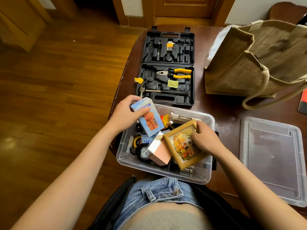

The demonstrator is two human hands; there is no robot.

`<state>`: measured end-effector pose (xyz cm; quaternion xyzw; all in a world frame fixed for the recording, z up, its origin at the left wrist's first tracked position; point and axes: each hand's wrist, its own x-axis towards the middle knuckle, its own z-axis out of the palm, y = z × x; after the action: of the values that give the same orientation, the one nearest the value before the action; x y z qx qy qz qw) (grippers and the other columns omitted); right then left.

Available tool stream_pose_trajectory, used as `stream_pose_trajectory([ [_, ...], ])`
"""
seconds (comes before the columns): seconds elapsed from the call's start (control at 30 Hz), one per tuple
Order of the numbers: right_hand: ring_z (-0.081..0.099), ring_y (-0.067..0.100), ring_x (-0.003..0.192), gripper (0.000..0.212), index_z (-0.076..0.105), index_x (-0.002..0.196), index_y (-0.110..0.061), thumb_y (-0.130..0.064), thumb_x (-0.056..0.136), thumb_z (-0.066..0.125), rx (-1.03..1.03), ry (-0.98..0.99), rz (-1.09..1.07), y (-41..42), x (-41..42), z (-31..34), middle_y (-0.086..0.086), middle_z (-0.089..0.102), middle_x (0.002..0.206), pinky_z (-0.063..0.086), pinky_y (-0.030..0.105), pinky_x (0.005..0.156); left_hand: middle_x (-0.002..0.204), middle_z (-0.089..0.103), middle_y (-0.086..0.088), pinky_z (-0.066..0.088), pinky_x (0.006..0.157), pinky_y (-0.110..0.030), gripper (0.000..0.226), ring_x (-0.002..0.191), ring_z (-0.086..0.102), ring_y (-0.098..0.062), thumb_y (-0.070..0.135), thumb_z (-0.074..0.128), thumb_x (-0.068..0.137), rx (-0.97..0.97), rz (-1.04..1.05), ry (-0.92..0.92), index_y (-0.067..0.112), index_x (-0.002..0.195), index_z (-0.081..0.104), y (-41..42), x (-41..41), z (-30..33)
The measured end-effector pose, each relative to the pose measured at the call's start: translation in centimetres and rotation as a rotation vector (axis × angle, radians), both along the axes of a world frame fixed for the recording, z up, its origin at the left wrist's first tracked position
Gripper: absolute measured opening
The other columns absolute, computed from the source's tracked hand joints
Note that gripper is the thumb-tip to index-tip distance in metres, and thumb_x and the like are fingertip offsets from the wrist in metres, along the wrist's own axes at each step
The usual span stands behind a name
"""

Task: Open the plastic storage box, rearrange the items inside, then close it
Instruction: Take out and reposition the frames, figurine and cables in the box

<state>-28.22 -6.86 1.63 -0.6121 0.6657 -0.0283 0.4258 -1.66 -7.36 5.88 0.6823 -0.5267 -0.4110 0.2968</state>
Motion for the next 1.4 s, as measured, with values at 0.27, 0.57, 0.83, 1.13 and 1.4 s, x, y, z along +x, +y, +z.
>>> stream_pose_trajectory([
  [0.27,0.056,0.010,0.105,0.031,0.058,0.119,-0.022,-0.030,0.089,0.057,-0.306,-0.316,0.009,-0.6,1.4,2.5,-0.009,0.058,0.113,0.046,0.027,0.089,0.111,0.063,-0.008,0.054,0.084,-0.030,0.030,0.096,0.064,-0.016,0.014,0.060,0.091,0.271,0.016,0.392,0.019,0.119,0.050,2.3,-3.9,-0.6],
  [0.57,0.055,0.017,0.105,0.077,0.032,0.140,-0.025,-0.036,0.075,0.071,-0.186,-0.056,0.639,-0.2,3.2,3.4,-0.001,0.054,0.127,0.047,0.033,0.087,0.098,0.065,-0.008,0.053,0.082,-0.029,0.027,0.095,0.063,-0.021,0.025,0.044,0.100,0.287,0.024,0.204,0.010,0.112,0.062,3.2,-4.1,-3.1],
  [0.83,0.054,0.013,0.102,0.076,0.035,0.138,-0.028,-0.049,0.075,0.072,-0.028,-0.095,0.636,-0.2,2.8,4.0,-0.004,0.055,0.120,0.048,0.034,0.088,0.149,0.027,-0.006,0.037,0.107,-0.038,0.071,0.135,0.033,-0.026,0.017,0.065,0.085,0.238,-0.374,-0.418,0.017,0.146,0.028,0.1,-2.2,-6.3],
  [1.13,0.054,0.011,0.114,0.076,0.041,0.138,-0.028,-0.049,0.072,0.074,0.138,-0.086,0.651,-0.3,2.0,4.3,-0.007,0.055,0.129,0.045,0.032,0.099,0.126,0.039,-0.007,0.046,0.082,-0.039,0.075,0.118,0.041,-0.026,0.049,0.076,0.067,0.243,-0.463,-0.695,0.014,0.123,0.040,-1.1,-3.1,-6.7],
  [1.4,0.056,0.009,0.107,0.073,0.043,0.135,-0.034,-0.052,0.071,0.073,0.284,-0.080,0.616,-1.3,0.6,4.4,-0.008,0.056,0.120,0.044,0.027,0.099,0.096,0.059,0.000,0.043,0.056,-0.029,0.083,0.074,0.059,-0.015,0.060,0.057,0.079,0.546,-0.351,-0.517,0.016,0.139,0.019,3.3,-1.6,-4.3],
])
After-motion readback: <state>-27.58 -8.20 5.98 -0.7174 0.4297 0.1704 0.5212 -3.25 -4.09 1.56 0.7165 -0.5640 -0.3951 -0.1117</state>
